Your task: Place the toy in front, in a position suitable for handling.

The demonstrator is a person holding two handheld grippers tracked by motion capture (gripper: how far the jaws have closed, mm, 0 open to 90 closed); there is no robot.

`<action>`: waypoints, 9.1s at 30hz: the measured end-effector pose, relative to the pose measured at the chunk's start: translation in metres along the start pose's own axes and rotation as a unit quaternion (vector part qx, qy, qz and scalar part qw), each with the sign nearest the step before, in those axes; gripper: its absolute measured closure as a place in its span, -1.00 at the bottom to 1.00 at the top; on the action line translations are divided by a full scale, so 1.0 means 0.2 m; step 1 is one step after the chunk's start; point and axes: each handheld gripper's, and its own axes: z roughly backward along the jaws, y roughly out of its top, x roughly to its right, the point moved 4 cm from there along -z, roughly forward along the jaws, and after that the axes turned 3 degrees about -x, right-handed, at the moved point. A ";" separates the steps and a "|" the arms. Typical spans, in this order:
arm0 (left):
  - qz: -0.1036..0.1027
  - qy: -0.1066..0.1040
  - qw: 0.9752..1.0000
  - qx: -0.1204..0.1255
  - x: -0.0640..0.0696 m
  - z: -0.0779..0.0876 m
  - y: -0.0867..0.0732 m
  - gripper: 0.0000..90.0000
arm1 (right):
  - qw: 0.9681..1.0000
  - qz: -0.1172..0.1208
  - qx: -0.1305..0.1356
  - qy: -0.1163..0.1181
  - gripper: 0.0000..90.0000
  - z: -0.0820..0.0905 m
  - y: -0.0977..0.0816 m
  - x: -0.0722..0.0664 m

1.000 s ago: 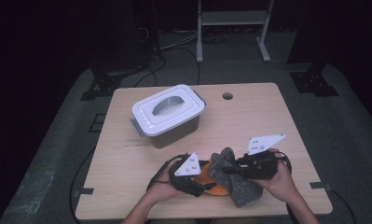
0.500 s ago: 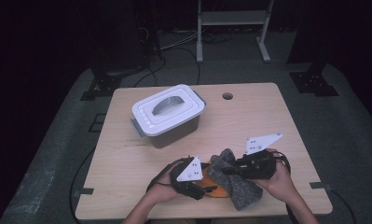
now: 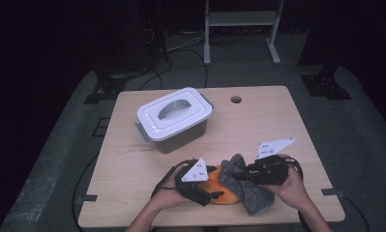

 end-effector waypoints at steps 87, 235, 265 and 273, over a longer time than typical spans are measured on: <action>0.048 -0.047 0.997 0.021 -0.16 0.12 -0.18 -0.20 | 0.996 -0.086 -0.010 0.021 0.71 -0.09 -0.23 0.19; 0.099 -0.039 0.994 0.017 -0.20 0.17 -0.13 -0.46 | 0.999 -0.028 -0.036 -0.003 0.71 -0.14 -0.16 0.10; 0.113 -0.041 0.993 0.009 -0.20 0.16 -0.09 -0.82 | 1.000 -0.008 0.003 -0.015 0.71 -0.11 -0.06 0.04; 0.101 -0.028 0.994 0.023 -0.20 0.19 -0.09 -0.27 | 0.999 -0.028 -0.006 -0.014 0.71 -0.09 -0.11 0.09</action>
